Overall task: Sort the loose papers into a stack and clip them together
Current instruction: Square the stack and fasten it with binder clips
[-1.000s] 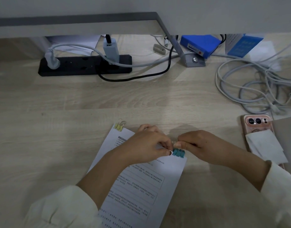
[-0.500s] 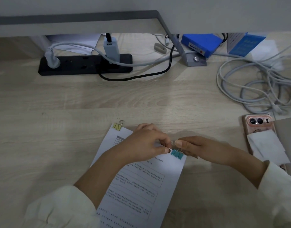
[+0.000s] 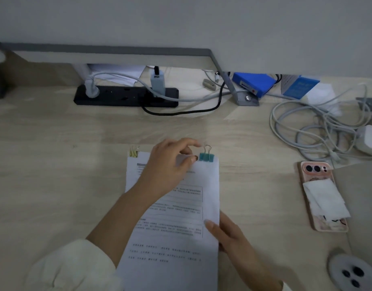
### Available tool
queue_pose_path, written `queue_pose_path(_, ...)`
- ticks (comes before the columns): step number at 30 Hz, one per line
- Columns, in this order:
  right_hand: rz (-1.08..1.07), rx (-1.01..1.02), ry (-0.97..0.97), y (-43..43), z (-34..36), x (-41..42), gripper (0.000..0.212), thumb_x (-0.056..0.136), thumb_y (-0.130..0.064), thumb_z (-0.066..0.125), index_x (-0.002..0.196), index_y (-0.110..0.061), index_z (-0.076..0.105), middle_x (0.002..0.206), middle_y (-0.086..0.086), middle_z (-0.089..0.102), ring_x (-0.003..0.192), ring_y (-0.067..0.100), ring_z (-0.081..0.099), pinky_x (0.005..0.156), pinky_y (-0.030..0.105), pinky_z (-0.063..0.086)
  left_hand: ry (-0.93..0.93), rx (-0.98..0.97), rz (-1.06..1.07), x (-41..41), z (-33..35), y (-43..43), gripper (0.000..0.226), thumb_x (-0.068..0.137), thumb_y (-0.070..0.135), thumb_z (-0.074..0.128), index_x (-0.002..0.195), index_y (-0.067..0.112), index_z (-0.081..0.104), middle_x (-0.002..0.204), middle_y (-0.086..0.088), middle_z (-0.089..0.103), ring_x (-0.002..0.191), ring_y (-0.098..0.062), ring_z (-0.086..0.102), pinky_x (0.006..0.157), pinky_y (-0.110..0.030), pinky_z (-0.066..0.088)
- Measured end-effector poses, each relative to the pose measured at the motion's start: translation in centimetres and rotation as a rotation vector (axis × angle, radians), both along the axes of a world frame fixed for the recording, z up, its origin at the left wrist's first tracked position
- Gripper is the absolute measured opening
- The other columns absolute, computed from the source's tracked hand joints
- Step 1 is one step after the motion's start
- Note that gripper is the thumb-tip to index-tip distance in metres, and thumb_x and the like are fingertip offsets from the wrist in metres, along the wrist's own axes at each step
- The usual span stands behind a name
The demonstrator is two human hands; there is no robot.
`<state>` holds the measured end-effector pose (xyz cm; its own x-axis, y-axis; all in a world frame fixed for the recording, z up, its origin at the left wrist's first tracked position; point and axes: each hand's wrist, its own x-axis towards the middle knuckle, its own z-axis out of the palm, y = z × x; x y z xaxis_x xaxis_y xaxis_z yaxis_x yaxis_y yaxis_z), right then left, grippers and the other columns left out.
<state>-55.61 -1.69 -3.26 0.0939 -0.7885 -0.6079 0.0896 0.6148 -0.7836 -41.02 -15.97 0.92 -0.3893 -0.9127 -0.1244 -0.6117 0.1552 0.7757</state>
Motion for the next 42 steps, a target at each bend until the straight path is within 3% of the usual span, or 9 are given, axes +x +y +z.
queue_pose_path(3, -0.117, -0.005, 0.058, 0.6, -0.2, 2.2, 0.026, 0.090, -0.025, 0.056, 0.114, -0.032, 0.064, 0.119, -0.001, 0.066, 0.108, 0.016, 0.063, 0.094, 0.043, 0.050, 0.001, -0.141, 0.035, 1.6, 0.4, 0.5, 0.021, 0.089, 0.025, 0.052, 0.105, 0.028, 0.065, 0.092, 0.017, 0.059, 0.100, -0.006, 0.042, 0.093, -0.024, 0.024)
queue_pose_path(9, -0.202, -0.057, 0.095, -0.1, 0.5, 7.0, 0.026, 0.093, -0.008, 0.048, 0.114, -0.007, 0.063, 0.107, 0.007, 0.072, 0.103, 0.023, 0.066, 0.094, 0.046, 0.049, 0.007, -0.256, 0.148, 5.9, 0.8, 0.7, 0.014, 0.088, 0.016, 0.056, 0.097, 0.014, 0.067, 0.084, 0.033, 0.040, 0.099, -0.007, 0.039, 0.095, -0.028, 0.028)
queue_pose_path(14, -0.194, -0.031, 0.035, -0.9, 0.7, 12.3, 0.027, 0.091, -0.004, 0.048, 0.114, -0.005, 0.063, 0.105, 0.009, 0.072, 0.102, 0.025, 0.066, 0.088, 0.035, 0.053, -0.095, -0.244, 0.164, 11.8, -0.3, -0.4, 0.017, 0.089, 0.018, 0.054, 0.101, 0.017, 0.066, 0.095, 0.014, 0.057, 0.100, -0.008, 0.040, 0.106, -0.037, 0.026)
queue_pose_path(17, -0.126, -0.055, 0.061, -2.7, 1.1, 16.3, 0.025, 0.092, -0.006, 0.048, 0.110, -0.009, 0.066, 0.104, 0.007, 0.073, 0.101, 0.026, 0.066, 0.088, 0.037, 0.053, -0.179, -0.269, 0.188, 16.8, -1.1, -0.5, 0.028, 0.093, 0.023, 0.045, 0.115, 0.020, 0.061, 0.112, 0.004, 0.061, 0.111, -0.013, 0.045, 0.116, -0.044, 0.012)
queue_pose_path(23, -0.134, -0.005, -0.085, -8.8, 0.7, 26.0, 0.027, 0.095, -0.011, 0.043, 0.114, -0.013, 0.063, 0.109, 0.009, 0.071, 0.100, 0.029, 0.067, 0.093, 0.050, 0.049, -0.273, -0.229, 0.358, 27.8, -4.3, 1.7, 0.056, 0.092, 0.046, 0.021, 0.144, 0.029, 0.027, 0.151, 0.001, 0.031, 0.142, -0.014, 0.017, 0.118, -0.042, 0.007)
queue_pose_path(29, -0.108, -0.038, -0.126, -13.7, -1.4, 34.5, 0.025, 0.095, -0.015, 0.045, 0.117, -0.015, 0.058, 0.114, 0.008, 0.068, 0.100, 0.025, 0.067, 0.090, 0.046, 0.052, -0.500, -0.073, 0.487, 36.4, -8.9, 5.2, 0.071, 0.085, 0.067, -0.001, 0.145, 0.033, 0.014, 0.156, 0.005, 0.009, 0.143, -0.011, -0.003, 0.116, -0.041, -0.004)
queue_pose_path(34, 0.063, -0.295, 0.316, -15.3, -3.0, 38.4, 0.048, 0.093, -0.015, 0.050, 0.138, -0.022, 0.033, 0.125, -0.002, 0.053, 0.115, 0.017, 0.054, 0.102, 0.041, 0.044, -0.665, -0.031, 0.498, 40.7, -10.8, 4.8, 0.065, 0.092, 0.059, 0.010, 0.145, 0.027, 0.030, 0.153, -0.006, 0.028, 0.142, -0.025, 0.017, 0.111, -0.055, 0.010)
queue_pose_path(38, 0.477, -0.589, 0.836, -14.9, -5.3, 39.7, 0.066, 0.088, -0.053, 0.030, 0.146, -0.025, 0.016, 0.155, 0.004, 0.009, 0.142, 0.017, 0.008, 0.114, 0.024, 0.006, -0.711, -0.109, 0.496, 43.1, -11.4, 2.8, 0.065, 0.092, 0.058, 0.011, 0.145, 0.026, 0.029, 0.154, -0.008, 0.027, 0.142, -0.027, 0.019, 0.112, -0.054, 0.008)
queue_pose_path(42, 0.595, -0.696, 1.110, -14.9, -6.9, 40.4, 0.061, 0.091, -0.057, 0.014, 0.145, -0.034, -0.002, 0.156, 0.006, -0.005, 0.140, 0.012, -0.017, 0.111, 0.018, -0.022, -0.709, -0.131, 0.492, 44.4, -11.8, 1.8, 0.064, 0.092, 0.058, 0.013, 0.145, 0.027, 0.028, 0.155, -0.007, 0.024, 0.143, -0.027, 0.017, 0.113, -0.053, 0.007)
